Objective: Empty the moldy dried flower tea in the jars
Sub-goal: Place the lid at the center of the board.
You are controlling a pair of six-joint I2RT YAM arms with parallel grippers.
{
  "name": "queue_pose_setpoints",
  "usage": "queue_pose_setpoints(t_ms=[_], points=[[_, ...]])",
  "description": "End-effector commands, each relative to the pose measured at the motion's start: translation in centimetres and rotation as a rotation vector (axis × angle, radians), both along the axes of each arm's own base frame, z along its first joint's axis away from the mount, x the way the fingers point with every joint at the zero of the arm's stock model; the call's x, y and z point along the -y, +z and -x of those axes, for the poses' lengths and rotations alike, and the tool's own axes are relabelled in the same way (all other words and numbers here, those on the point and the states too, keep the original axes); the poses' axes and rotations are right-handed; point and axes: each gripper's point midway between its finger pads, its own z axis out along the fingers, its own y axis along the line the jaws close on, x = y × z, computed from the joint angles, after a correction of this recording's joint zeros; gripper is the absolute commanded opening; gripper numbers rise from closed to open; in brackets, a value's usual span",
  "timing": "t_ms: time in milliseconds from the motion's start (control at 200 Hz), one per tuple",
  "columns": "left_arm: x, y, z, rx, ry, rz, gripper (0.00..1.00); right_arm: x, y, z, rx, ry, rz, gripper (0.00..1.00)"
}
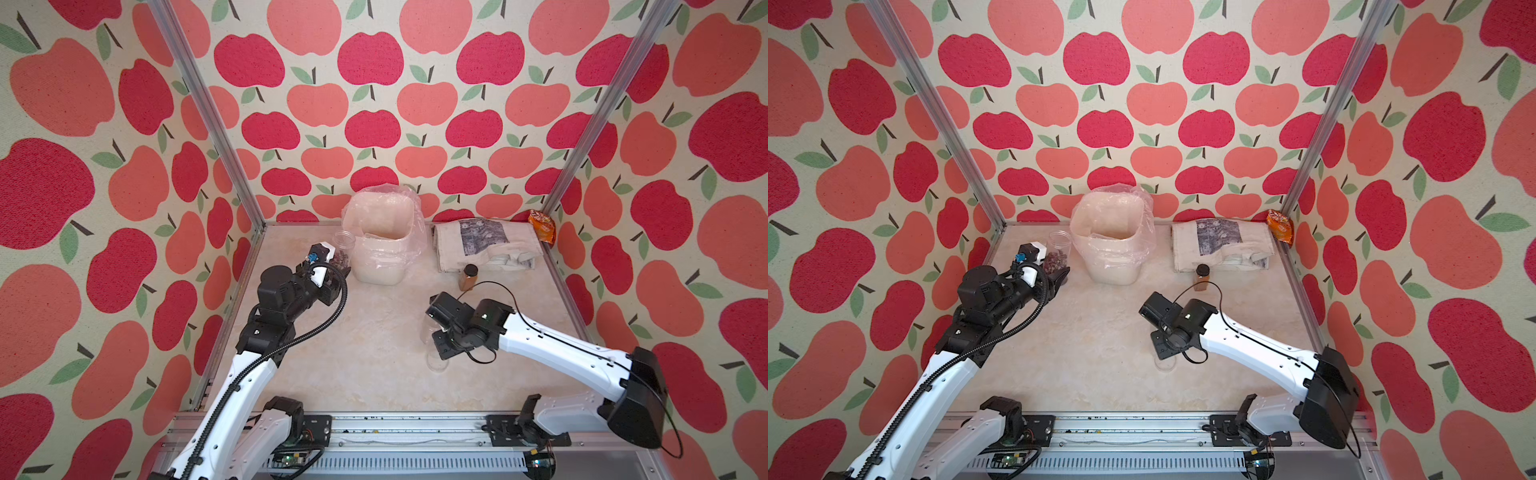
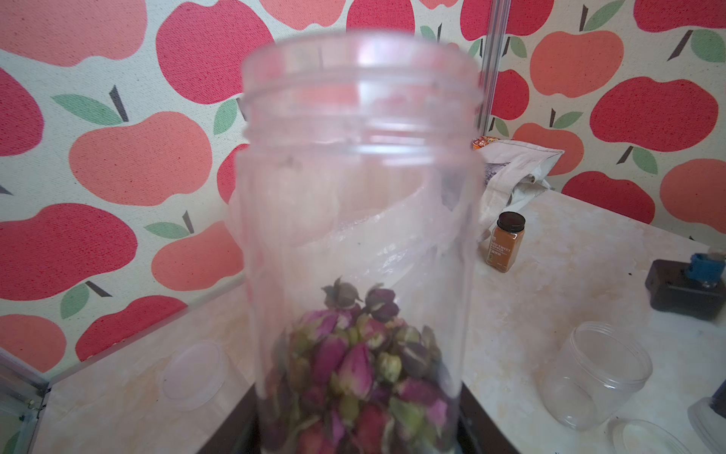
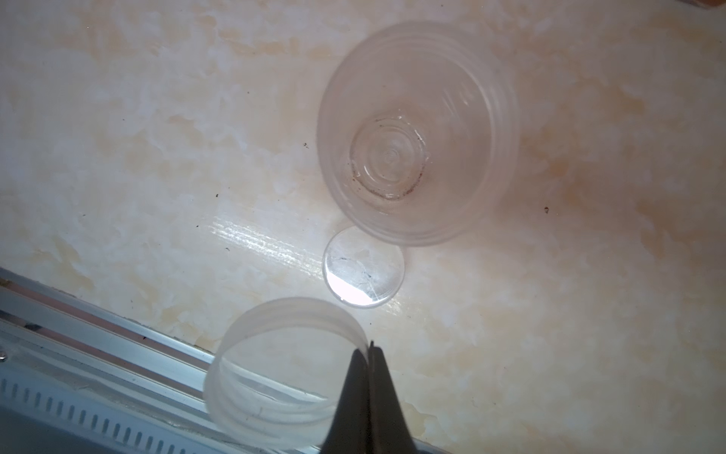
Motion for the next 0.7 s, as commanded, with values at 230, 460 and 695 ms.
queue_pose_setpoints(t_ms=[230,460,695], points=[[-0.6,1.7,0.7,0.049,0.025,-0.006,0.00,-6.8,-3.9,1.1,-0.070,0.218,0.083,0.00],[-1.0,2.0,0.9,0.059,0.038,-0.019,0.00,-9.4,-7.7,0.8,-0.130,0.285,0.124,0.00],[-1.0,1.9,0.9,0.054,0.039,-0.027,0.00,-9.8,-10.1,1.2,-0.179,0.311,0.157,0.01]])
